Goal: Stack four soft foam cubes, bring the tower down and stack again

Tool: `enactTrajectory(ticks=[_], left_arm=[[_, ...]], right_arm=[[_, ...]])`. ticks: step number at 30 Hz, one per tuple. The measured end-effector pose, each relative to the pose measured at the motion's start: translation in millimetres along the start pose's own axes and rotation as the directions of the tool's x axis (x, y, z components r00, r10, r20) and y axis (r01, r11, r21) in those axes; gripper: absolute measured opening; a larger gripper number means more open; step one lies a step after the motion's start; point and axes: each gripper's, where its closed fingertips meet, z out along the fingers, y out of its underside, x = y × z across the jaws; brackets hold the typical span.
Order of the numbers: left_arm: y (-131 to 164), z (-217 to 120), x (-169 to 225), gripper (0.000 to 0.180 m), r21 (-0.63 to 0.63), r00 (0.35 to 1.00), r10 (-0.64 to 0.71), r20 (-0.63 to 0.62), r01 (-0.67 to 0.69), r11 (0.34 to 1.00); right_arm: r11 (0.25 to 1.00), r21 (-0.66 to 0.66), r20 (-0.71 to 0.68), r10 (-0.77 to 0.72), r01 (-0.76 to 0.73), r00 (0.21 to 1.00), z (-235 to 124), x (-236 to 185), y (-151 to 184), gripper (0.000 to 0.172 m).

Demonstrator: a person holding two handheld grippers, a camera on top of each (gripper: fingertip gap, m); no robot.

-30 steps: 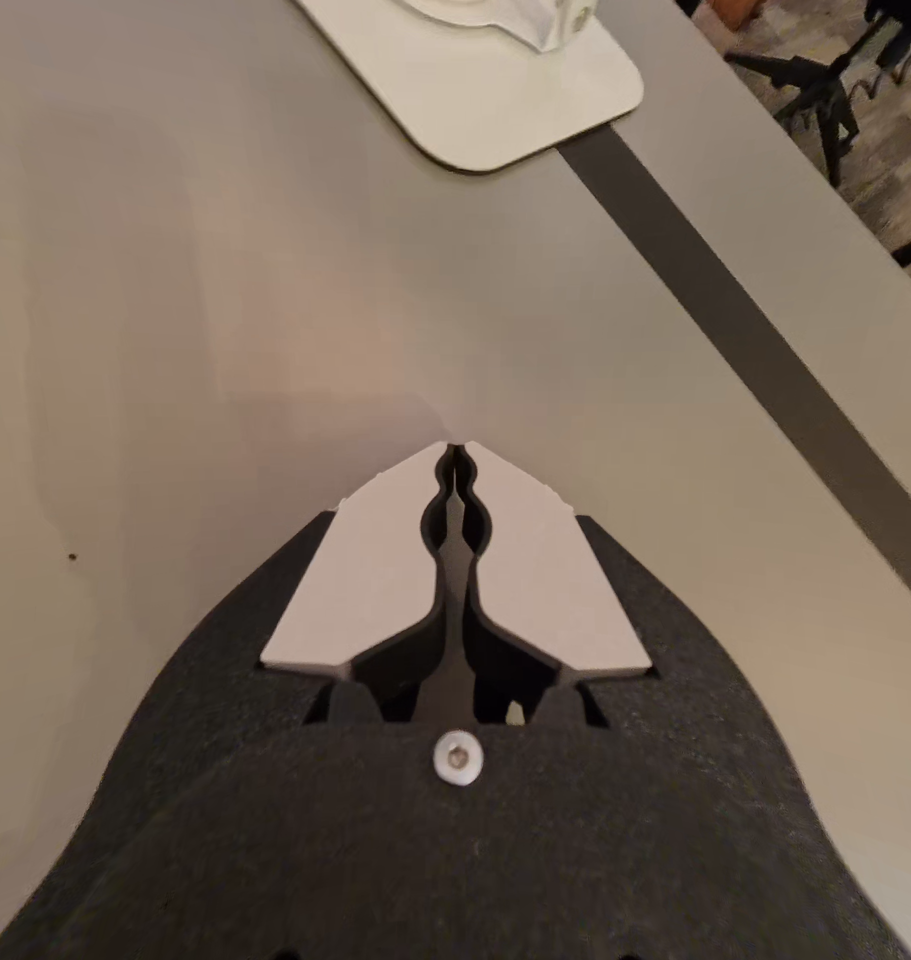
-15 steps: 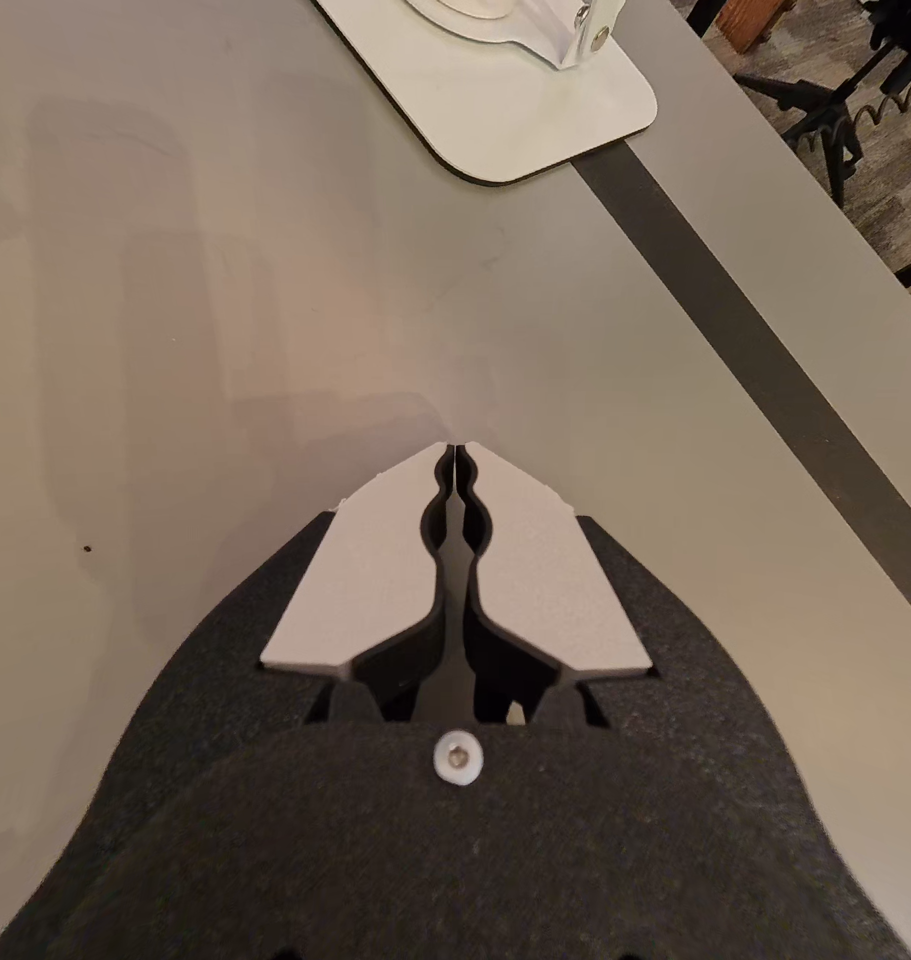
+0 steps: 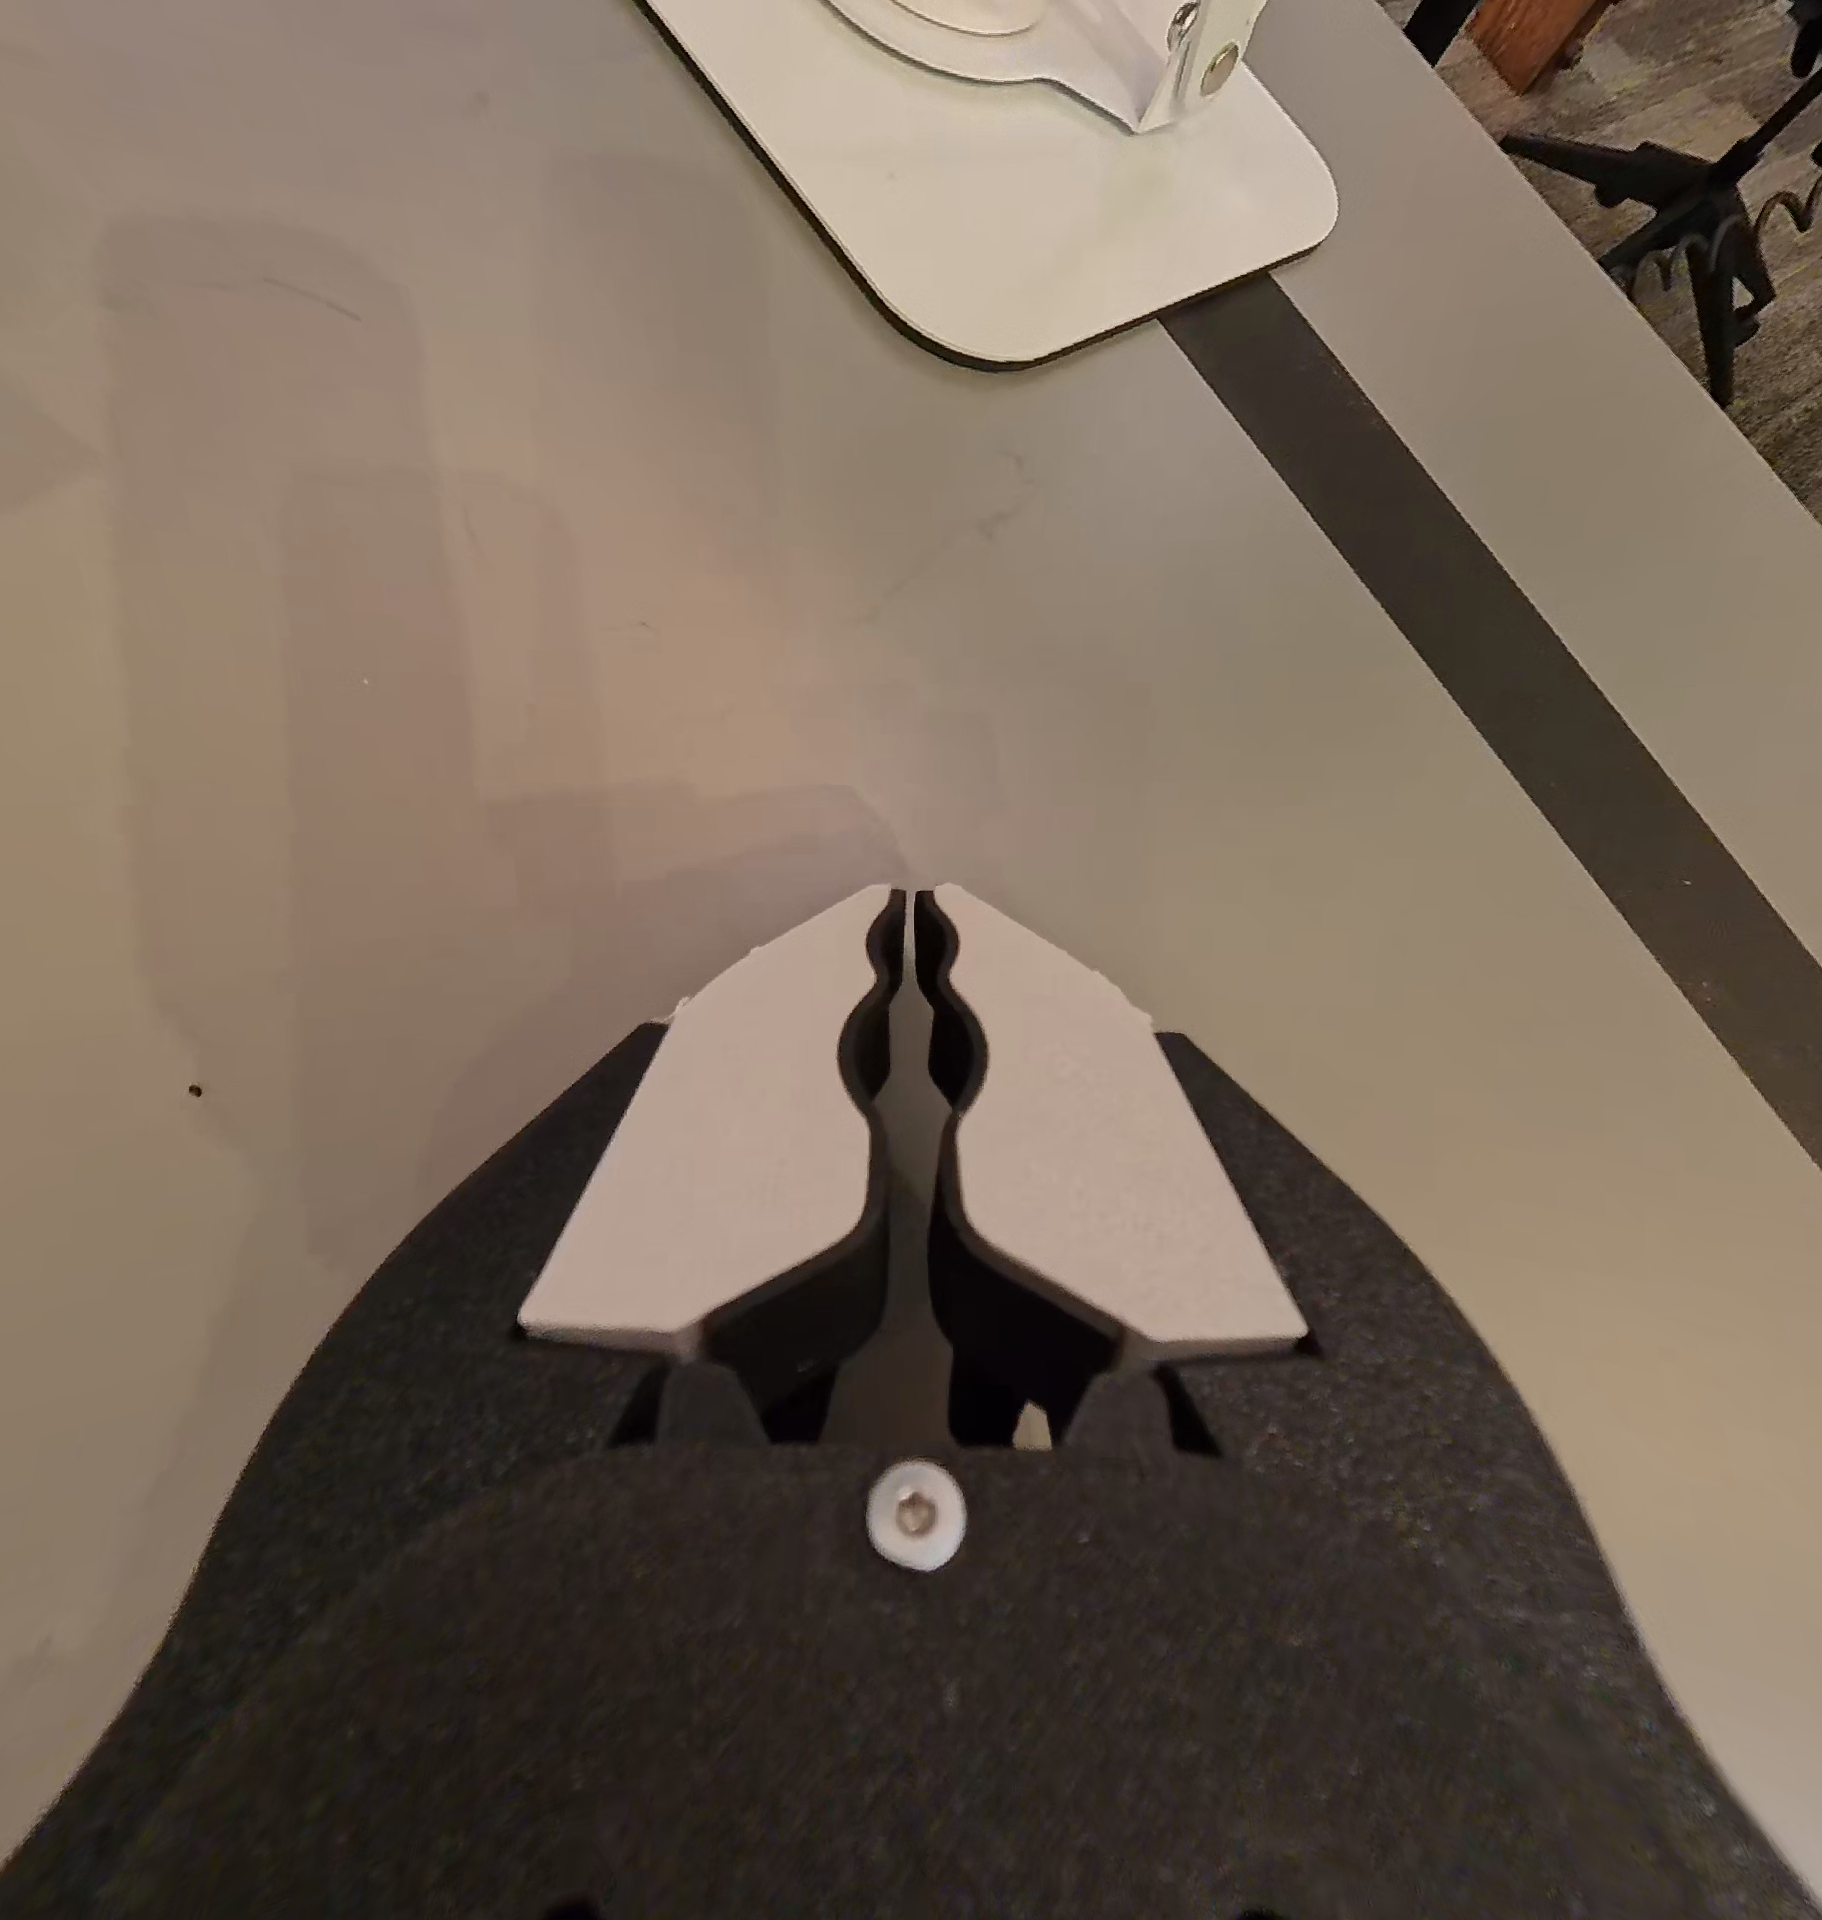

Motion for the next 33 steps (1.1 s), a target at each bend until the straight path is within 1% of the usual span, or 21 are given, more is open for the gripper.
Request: enactTrajectory(ticks=[2,4,5,6,7,8,9,10,11,13,15,17,19,22,27,29,33], left_arm=[[7,-1,13,0.000,-0.054,1.000,-0.014,0.011,0.015,0.998],[1,3,40,0.000,-0.075,0.999,-0.049,-0.022,0.047,0.996],[-7,6,65,0.000,-0.067,0.995,-0.055,-0.084,0.049,0.997],[-14,11,91,0.000,-0.071,0.990,-0.026,-0.141,0.016,0.997],[-19,15,110,0.000,-0.074,0.988,0.020,-0.155,-0.032,0.997],[-25,18,122,0.000,-0.057,0.985,0.059,-0.161,-0.069,0.996],[-30,19,134,0.000,-0.039,0.976,0.065,-0.206,-0.075,0.996],[-34,19,138,0.000,-0.028,0.970,0.042,-0.241,-0.050,0.998],[-33,19,130,0.000,-0.027,0.973,0.025,-0.231,-0.032,0.999],[-20,19,96,0.000,-0.059,0.990,0.043,-0.132,-0.051,0.997],[-11,14,64,0.000,-0.063,0.997,0.014,-0.079,-0.019,0.998],[-6,11,35,0.000,-0.053,0.999,-0.017,-0.027,0.015,0.998],[-1,10,16,0.000,-0.058,1.000,-0.015,0.009,0.015,0.998],[2,12,13,0.000,-0.074,0.999,0.032,0.023,-0.030,0.997],[6,16,21,0.000,-0.118,0.981,0.184,0.060,-0.176,0.977],[6,16,21,0.000,-0.114,0.982,0.180,0.062,-0.172,0.978],[3,14,18,0.000,-0.087,0.991,0.129,0.048,-0.124,0.988]], right_arm=[[1.000,0.000,0.002,0.000,0.000,1.000,0,0,0,0.002],[1.000,0.000,0.006,0.002,-0.002,1.000,0,0,0,0.002],[1.000,0.000,0.007,0.002,-0.002,1.000,0,0,0,0.002],[1.000,0.001,0.008,0.002,-0.002,1.000,0,0,0,0.002],[1.000,0.006,0.008,0.000,-0.001,1.000,-1,0,-1,0.002],[1.000,0.013,0.008,-0.003,0.003,1.000,-2,0,-1,0.002],[1.000,0.020,0.005,-0.006,0.006,1.000,-3,1,-1,0.002],[1.000,0.024,-0.002,-0.001,0.001,1.000,-5,4,0,0.002],[0.999,0.031,-0.007,0.016,-0.015,1.000,-7,7,1,0.001],[0.996,0.056,-0.008,0.063,-0.063,0.998,-11,15,1,0.001],[0.992,0.072,-0.004,0.100,-0.100,0.995,-14,20,1,0.002],[0.993,0.068,-0.003,0.100,-0.100,0.995,-13,20,2,0.002],[0.997,0.042,-0.011,0.070,-0.069,0.997,-10,18,4,0.002],[0.999,0.015,-0.021,0.030,-0.030,0.999,-7,14,6,0.002],[0.999,0.016,-0.019,0.041,-0.040,0.999,-7,15,7,0.002],[0.999,0.010,-0.019,0.038,-0.038,0.999,-7,15,7,0.002],[1.000,-0.004,-0.022,0.024,-0.024,0.999,-5,14,9,0.002]])
